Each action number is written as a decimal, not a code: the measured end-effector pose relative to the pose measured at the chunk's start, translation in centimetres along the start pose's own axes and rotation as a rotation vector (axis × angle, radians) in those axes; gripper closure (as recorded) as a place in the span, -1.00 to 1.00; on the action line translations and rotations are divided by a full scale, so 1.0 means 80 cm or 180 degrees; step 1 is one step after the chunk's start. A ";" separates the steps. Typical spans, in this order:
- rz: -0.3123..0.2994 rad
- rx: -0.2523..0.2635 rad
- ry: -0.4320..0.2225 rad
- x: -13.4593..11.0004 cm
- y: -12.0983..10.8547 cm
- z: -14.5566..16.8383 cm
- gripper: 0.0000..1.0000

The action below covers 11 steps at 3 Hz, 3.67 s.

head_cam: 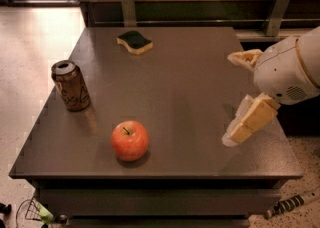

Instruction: Move apple near sponge

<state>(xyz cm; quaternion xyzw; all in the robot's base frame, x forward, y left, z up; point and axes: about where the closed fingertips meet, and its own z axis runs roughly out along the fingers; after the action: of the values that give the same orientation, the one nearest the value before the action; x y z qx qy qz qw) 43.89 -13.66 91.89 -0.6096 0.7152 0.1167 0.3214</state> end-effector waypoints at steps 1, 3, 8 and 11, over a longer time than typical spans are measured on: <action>-0.0002 -0.0186 -0.0647 -0.029 0.026 0.052 -1.00; 0.0154 -0.0466 -0.1496 -0.099 0.064 0.089 -1.00; 0.0017 -0.0760 -0.2015 -0.156 0.131 0.188 -0.68; 0.0043 -0.0930 -0.2000 -0.154 0.155 0.208 0.88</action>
Offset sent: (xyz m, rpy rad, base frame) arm -0.0260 0.1265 -0.0239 0.6320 0.0639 0.1804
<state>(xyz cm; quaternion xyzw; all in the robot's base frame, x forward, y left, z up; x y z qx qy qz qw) 38.06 8.31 83.82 -0.5786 0.5610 0.4020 0.4346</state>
